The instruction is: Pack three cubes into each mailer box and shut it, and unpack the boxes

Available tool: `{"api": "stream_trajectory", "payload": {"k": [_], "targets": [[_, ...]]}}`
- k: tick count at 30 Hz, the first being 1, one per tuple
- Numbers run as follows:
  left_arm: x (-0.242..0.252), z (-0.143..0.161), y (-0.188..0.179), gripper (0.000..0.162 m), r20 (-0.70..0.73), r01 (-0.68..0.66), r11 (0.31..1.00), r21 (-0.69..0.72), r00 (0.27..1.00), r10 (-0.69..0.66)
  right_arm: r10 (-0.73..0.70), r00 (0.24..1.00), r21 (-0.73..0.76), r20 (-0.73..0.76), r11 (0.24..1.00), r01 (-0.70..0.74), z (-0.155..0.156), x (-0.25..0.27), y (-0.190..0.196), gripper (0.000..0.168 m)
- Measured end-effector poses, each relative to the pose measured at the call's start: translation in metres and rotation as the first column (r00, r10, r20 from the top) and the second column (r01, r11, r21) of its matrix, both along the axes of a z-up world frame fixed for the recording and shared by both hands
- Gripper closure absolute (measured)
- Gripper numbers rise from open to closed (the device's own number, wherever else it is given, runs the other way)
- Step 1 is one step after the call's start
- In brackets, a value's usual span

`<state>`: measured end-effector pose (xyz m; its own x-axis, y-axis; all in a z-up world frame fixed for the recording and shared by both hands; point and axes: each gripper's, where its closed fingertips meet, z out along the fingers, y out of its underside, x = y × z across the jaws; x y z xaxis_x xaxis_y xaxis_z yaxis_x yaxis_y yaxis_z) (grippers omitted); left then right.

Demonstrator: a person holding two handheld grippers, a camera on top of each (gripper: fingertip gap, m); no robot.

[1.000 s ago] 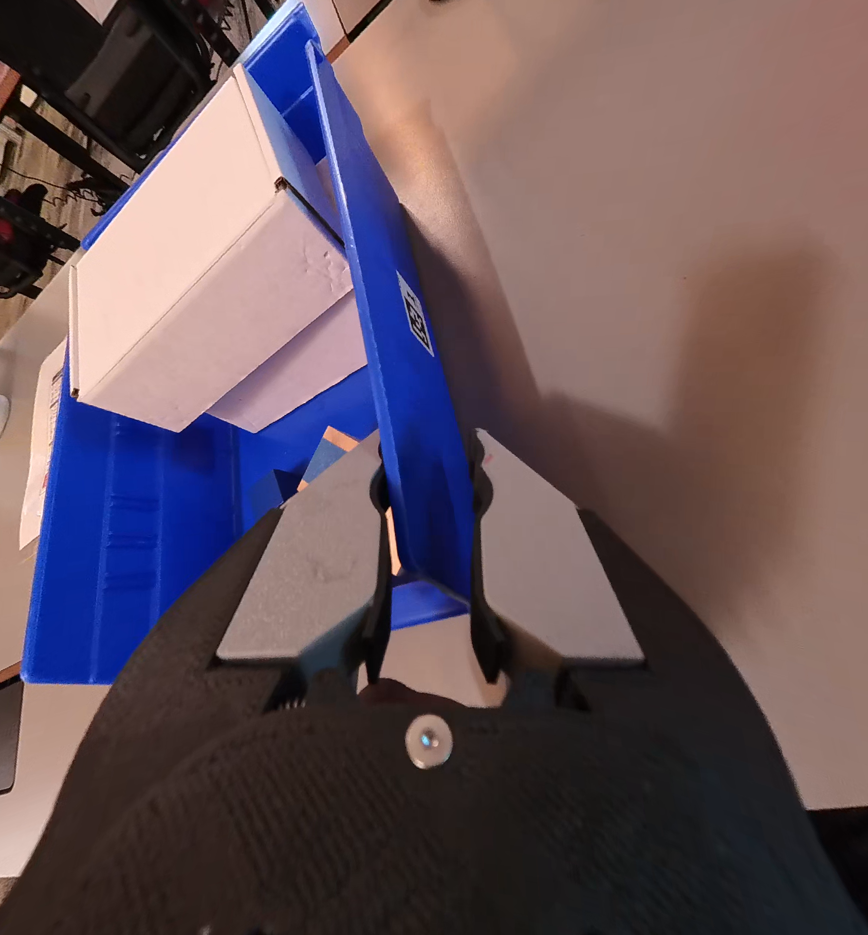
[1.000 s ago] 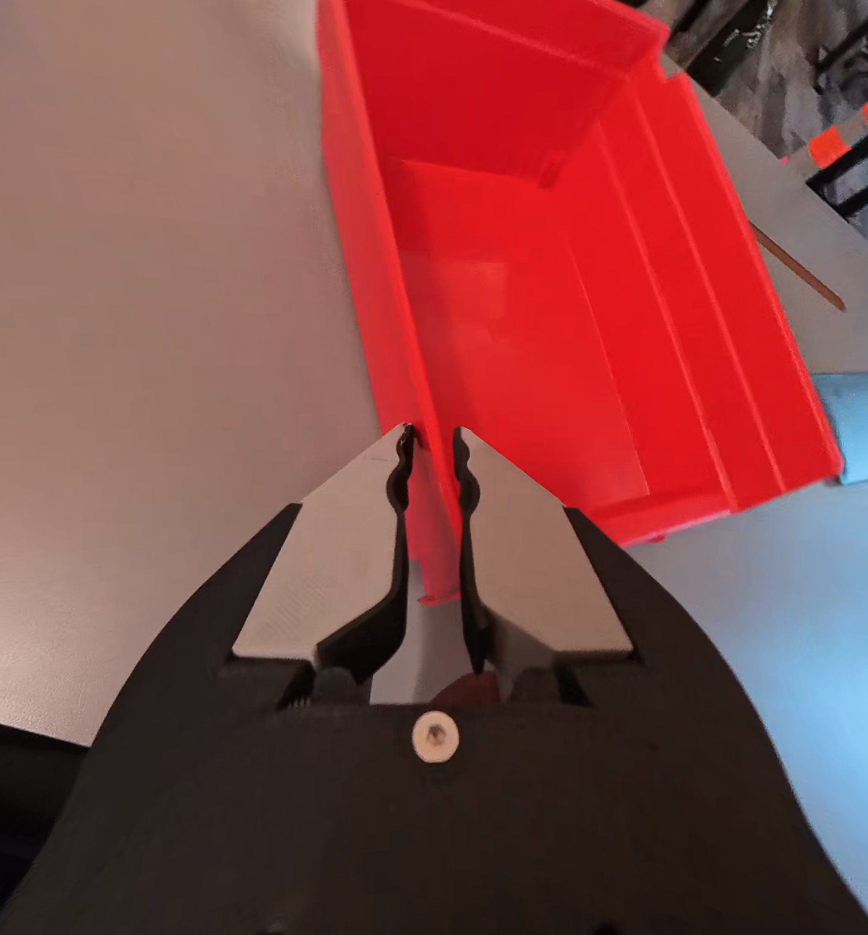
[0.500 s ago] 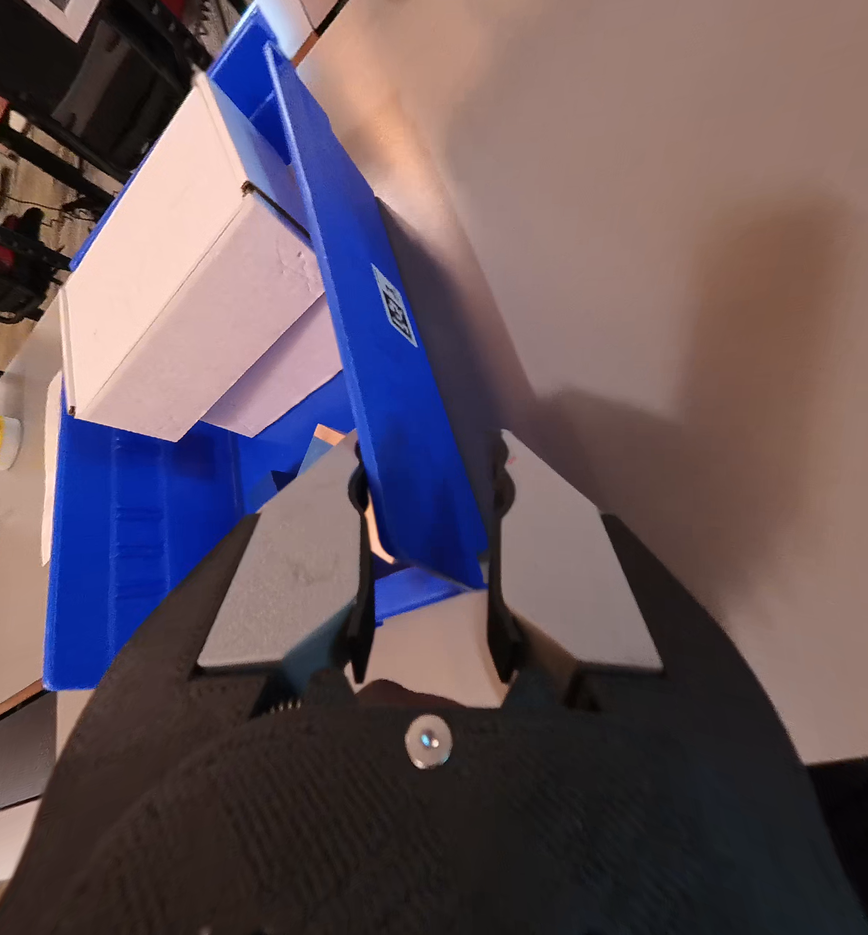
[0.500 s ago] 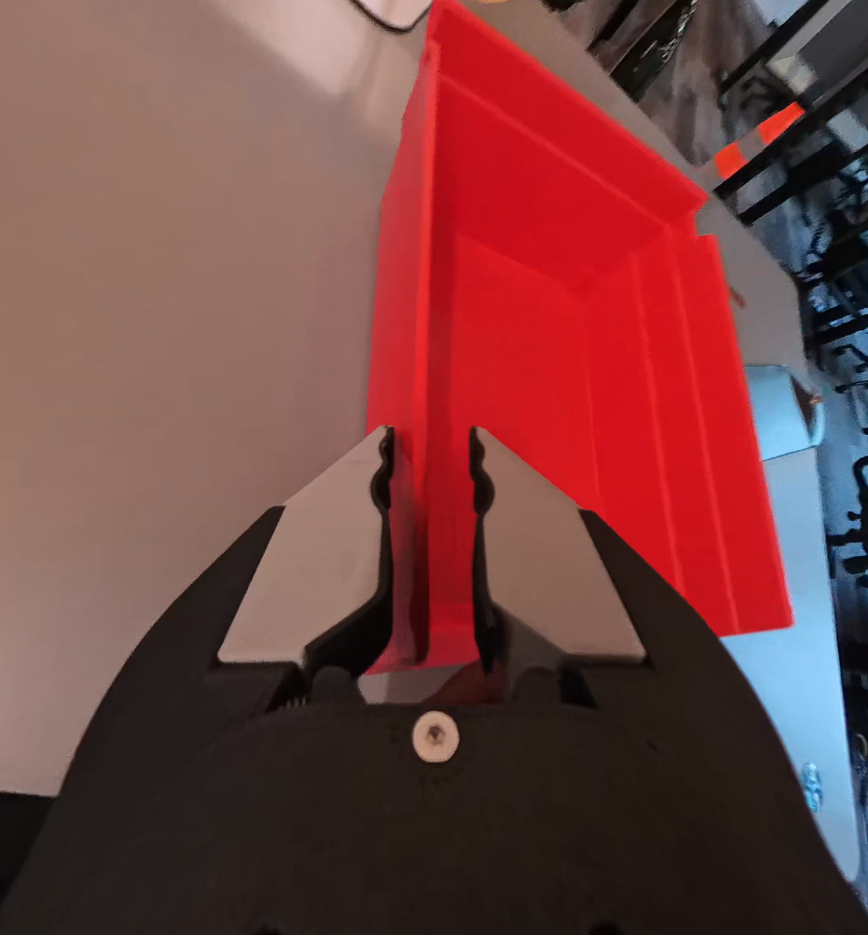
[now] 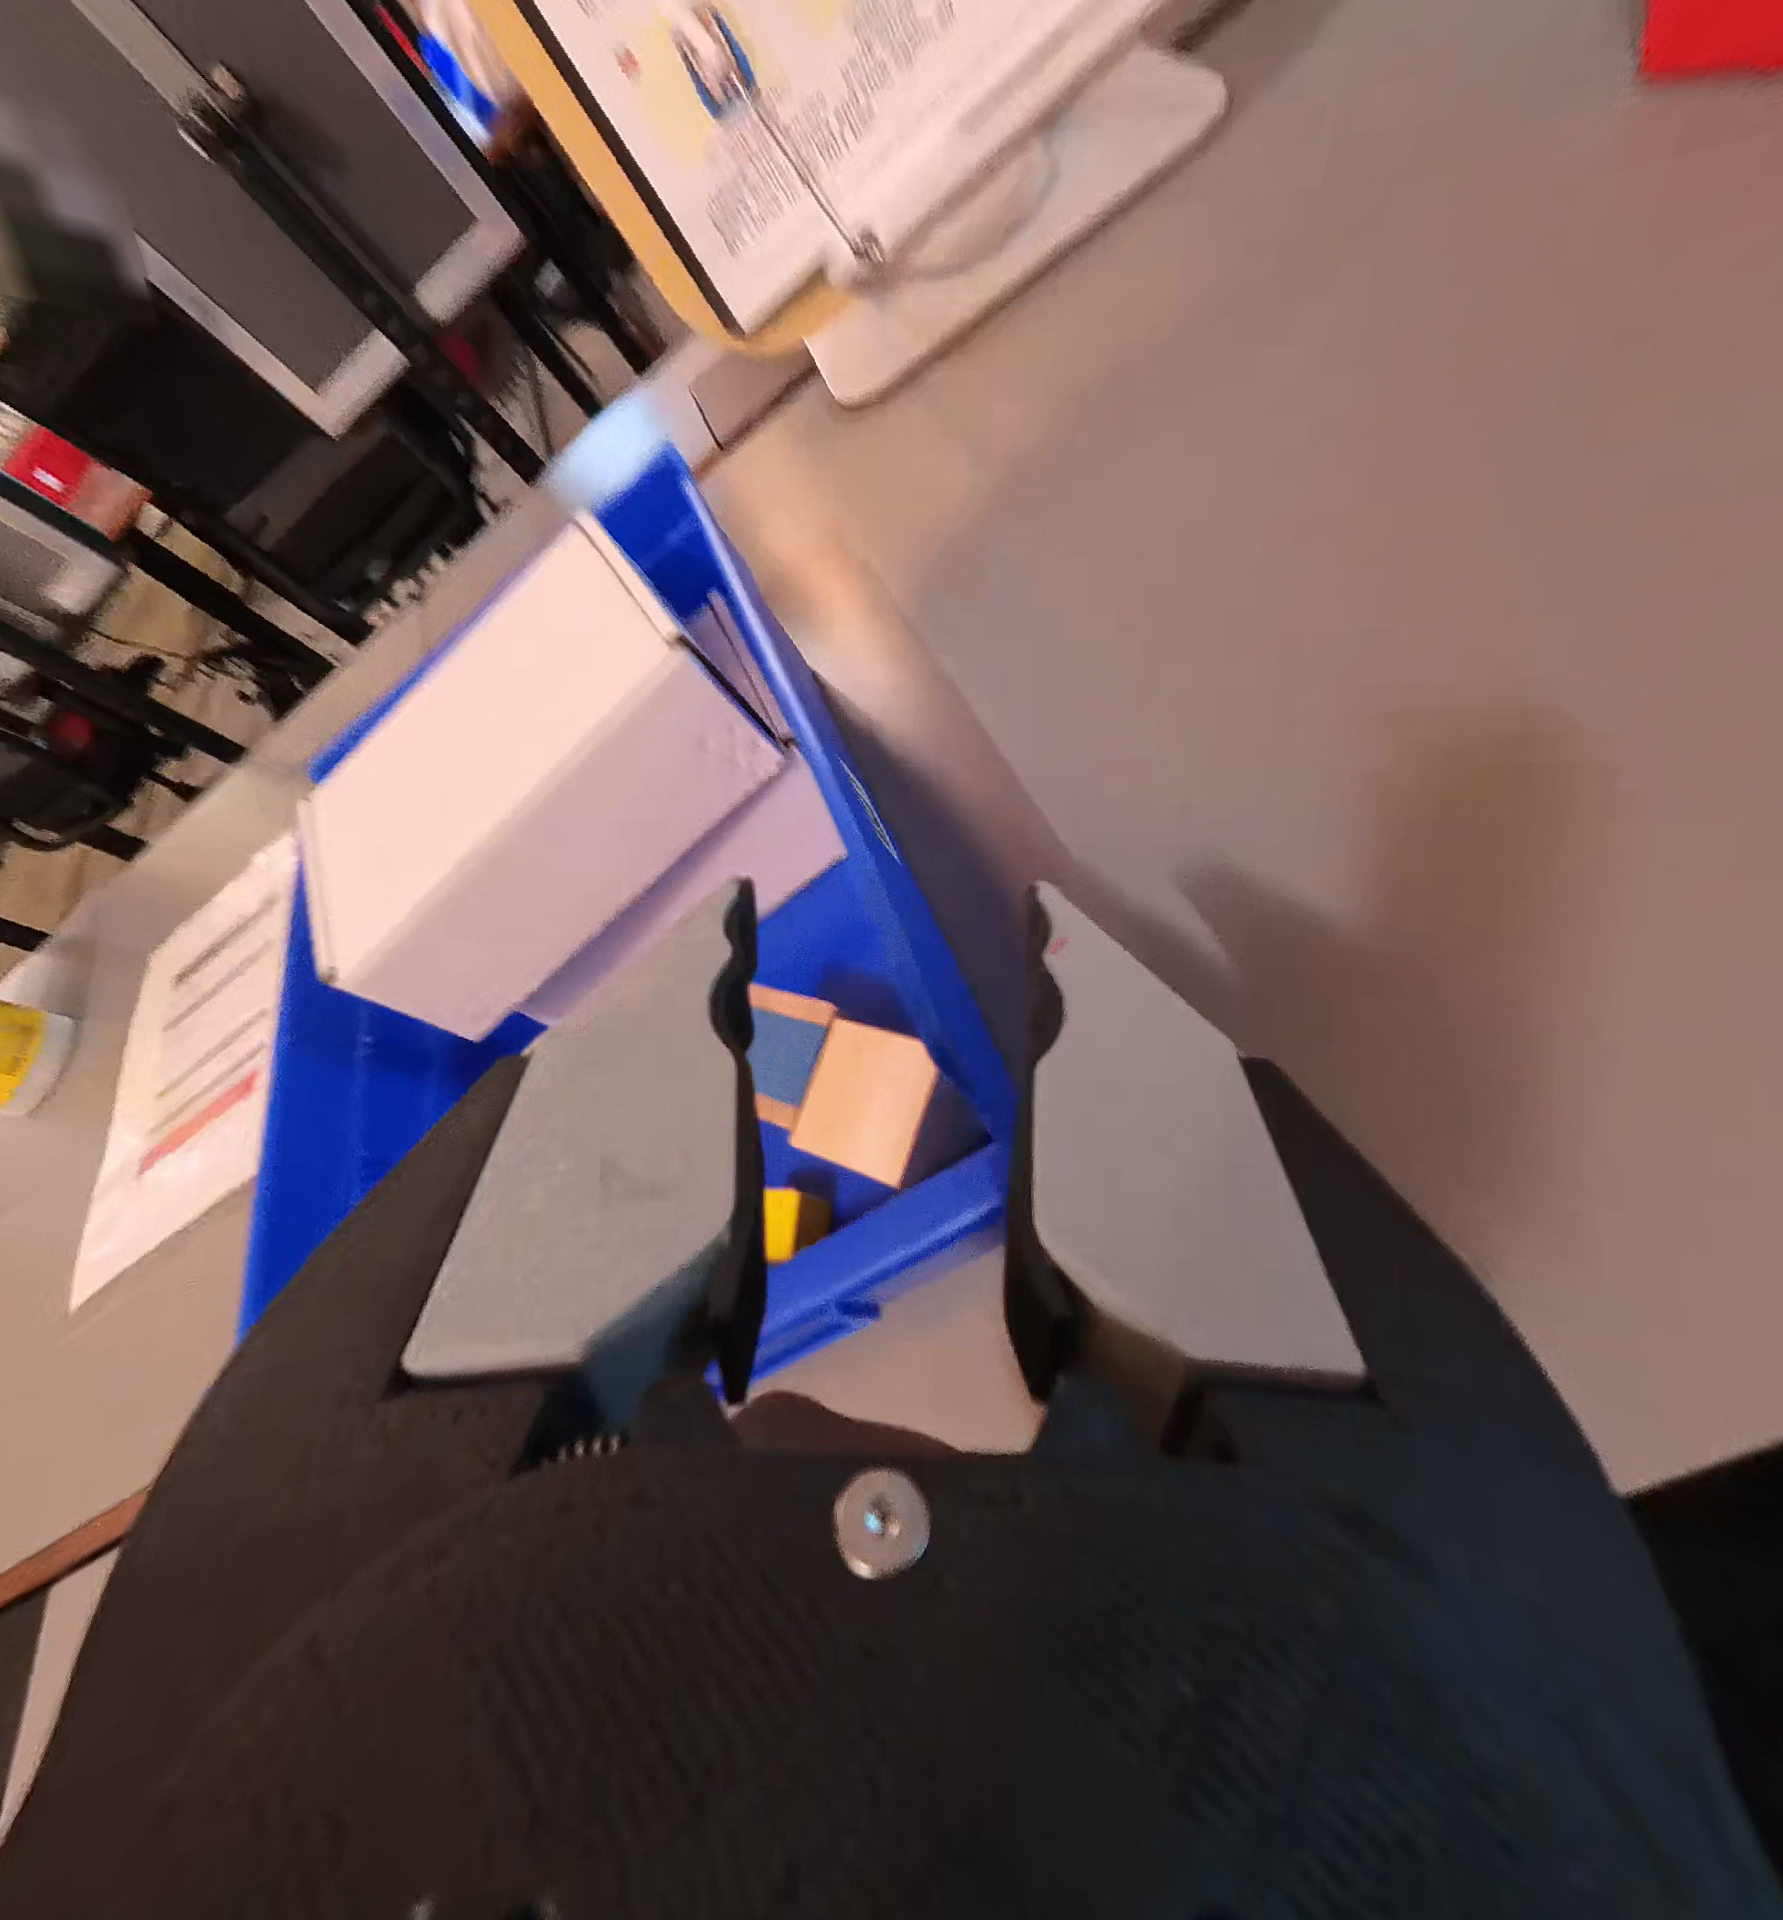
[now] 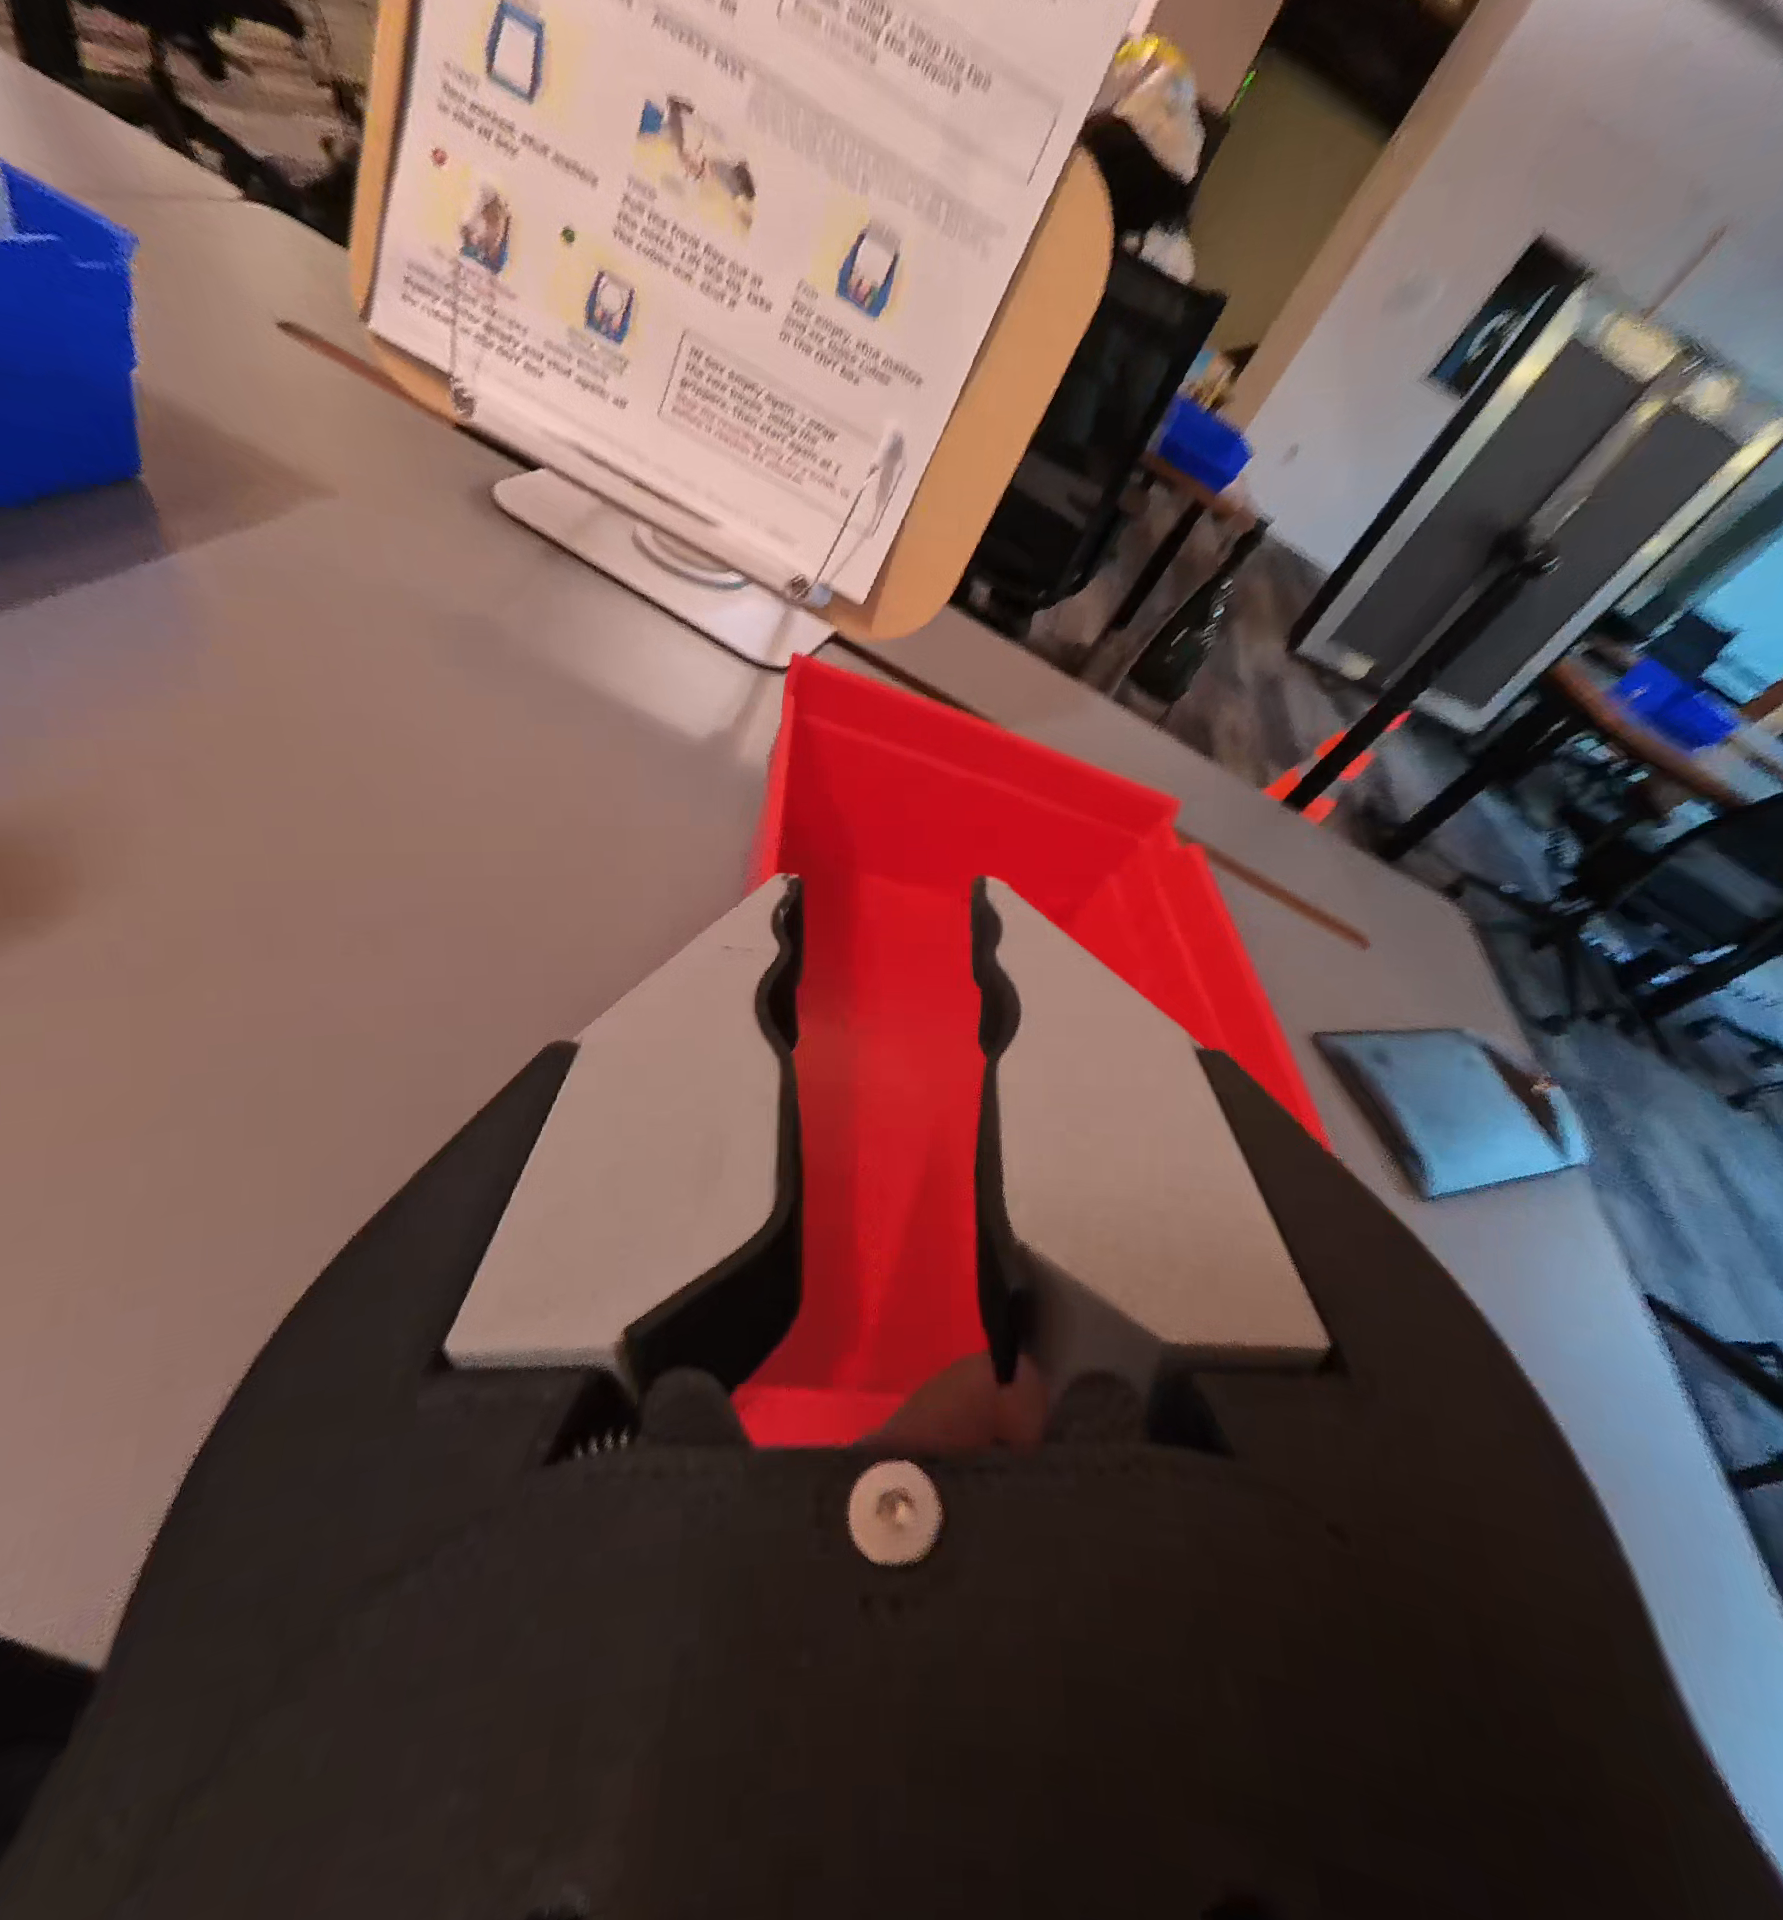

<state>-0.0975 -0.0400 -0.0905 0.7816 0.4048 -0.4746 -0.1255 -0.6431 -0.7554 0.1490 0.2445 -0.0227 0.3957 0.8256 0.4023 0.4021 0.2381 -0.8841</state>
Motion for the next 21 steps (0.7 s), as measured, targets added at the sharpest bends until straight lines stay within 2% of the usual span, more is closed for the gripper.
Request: {"api": "stream_trajectory", "payload": {"k": [2,8,12,21], "targets": [[-0.003,0.021,-0.001,0.120,-0.040,-0.006,0.995,0.101,0.999,0.010,-0.019,0.999,0.048,-0.030,0.999,0.020,0.012,0.006,-0.001,0.139],[-0.028,0.065,-0.032,0.121,-0.075,-0.099,0.940,0.325,0.989,0.130,0.026,0.993,0.038,-0.115,0.999,-0.022,0.032,0.016,-0.010,0.139],[-0.046,0.064,-0.054,0.113,-0.060,-0.162,0.930,0.331,0.980,0.192,0.028,0.991,0.024,-0.130,0.999,-0.025,0.034,0.019,-0.007,0.139],[-0.063,0.059,-0.074,0.113,-0.051,-0.210,0.926,0.313,0.970,0.237,0.051,0.992,0.033,-0.113,0.998,-0.047,0.030,0.012,-0.011,0.139]]}}
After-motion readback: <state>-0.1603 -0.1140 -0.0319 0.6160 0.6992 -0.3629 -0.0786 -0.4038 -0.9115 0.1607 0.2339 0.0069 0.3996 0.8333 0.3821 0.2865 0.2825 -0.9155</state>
